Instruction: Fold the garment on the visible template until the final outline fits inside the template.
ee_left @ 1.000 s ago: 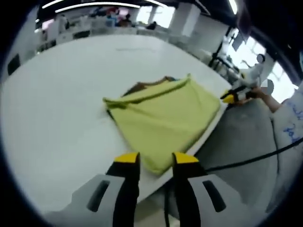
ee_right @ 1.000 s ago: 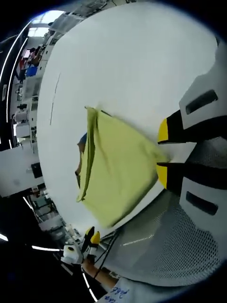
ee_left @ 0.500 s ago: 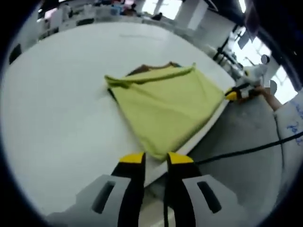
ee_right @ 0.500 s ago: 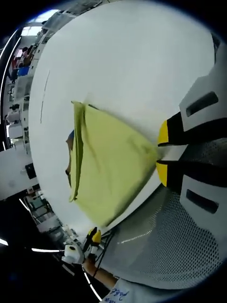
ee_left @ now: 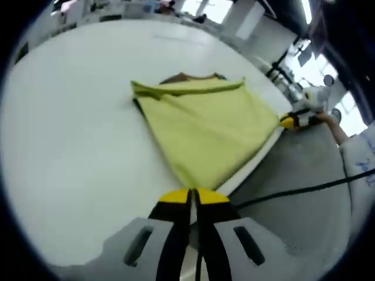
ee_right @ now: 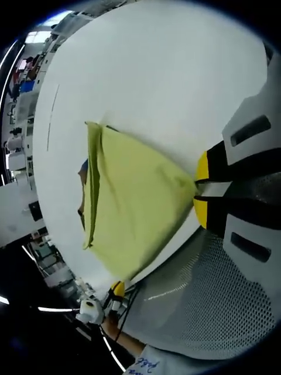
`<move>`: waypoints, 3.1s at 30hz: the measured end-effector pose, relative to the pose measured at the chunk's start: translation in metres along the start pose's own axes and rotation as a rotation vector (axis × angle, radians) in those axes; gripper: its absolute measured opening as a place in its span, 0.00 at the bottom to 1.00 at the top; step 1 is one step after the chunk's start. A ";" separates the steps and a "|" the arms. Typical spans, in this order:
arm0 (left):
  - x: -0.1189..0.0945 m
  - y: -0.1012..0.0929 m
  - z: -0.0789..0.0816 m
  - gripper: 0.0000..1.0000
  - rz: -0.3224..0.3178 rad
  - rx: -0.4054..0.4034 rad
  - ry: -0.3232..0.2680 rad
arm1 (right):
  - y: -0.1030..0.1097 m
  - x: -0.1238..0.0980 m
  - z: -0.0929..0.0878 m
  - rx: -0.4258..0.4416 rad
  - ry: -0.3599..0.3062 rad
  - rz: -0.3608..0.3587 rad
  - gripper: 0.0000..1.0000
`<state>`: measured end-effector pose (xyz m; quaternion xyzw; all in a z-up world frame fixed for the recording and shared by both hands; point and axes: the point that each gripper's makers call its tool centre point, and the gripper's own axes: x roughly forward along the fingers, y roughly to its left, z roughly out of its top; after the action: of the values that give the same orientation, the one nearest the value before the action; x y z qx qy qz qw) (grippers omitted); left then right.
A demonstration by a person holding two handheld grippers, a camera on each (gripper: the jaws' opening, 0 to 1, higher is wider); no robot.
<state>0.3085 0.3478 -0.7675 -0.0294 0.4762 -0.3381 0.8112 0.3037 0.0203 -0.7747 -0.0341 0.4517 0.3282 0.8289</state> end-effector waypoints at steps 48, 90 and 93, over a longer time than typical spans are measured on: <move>-0.028 -0.001 0.060 0.00 0.056 0.107 -0.103 | -0.004 -0.040 0.047 -0.159 -0.104 -0.007 0.01; -0.006 0.008 -0.013 0.00 0.064 0.157 0.179 | -0.024 -0.020 -0.027 -0.156 0.088 -0.043 0.01; -0.004 0.009 -0.014 0.00 0.070 0.162 0.184 | -0.023 -0.020 -0.027 -0.158 0.086 -0.046 0.01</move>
<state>0.3003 0.3608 -0.7753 0.0841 0.5207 -0.3482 0.7750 0.2899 -0.0178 -0.7805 -0.1238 0.4587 0.3420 0.8108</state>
